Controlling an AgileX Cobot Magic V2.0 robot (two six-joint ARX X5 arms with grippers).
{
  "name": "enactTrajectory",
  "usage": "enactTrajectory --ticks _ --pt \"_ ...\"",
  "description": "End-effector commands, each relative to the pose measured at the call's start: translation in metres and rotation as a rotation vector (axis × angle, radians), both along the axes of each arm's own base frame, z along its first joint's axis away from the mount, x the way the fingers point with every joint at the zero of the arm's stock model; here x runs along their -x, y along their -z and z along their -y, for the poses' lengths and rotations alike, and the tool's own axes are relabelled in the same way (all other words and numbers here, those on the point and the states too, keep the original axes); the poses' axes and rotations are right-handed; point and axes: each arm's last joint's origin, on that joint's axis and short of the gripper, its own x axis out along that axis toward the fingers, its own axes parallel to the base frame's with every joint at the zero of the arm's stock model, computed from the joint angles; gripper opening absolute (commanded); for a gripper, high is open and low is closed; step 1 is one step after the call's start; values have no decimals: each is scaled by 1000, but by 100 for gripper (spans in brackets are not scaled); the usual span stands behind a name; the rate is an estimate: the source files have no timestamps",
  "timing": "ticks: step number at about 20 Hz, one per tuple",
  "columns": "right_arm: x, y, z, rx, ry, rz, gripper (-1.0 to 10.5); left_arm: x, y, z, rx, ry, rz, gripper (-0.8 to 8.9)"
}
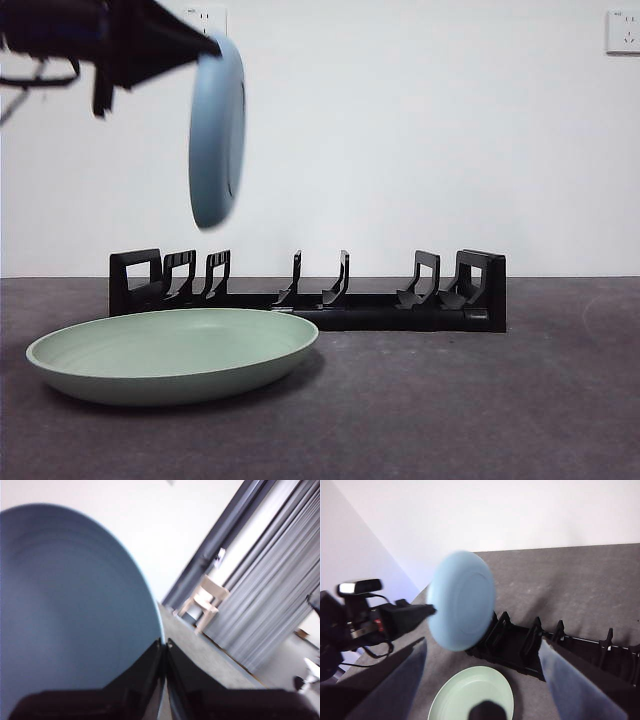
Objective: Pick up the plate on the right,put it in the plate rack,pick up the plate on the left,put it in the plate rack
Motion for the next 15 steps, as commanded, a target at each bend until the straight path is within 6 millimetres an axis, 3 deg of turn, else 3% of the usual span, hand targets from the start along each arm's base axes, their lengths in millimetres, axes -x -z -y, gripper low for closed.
enactTrajectory --ticks 1,6,15 --pt "0 0 0 8 0 6 377 -13 -4 2 11 14 8 -9" --pt "0 1 0 13 0 -9 377 -28 -10 3 -11 7 8 -9" --pt "0 2 1 39 22 -4 375 -35 -11 -13 -71 -40 -33 -9"
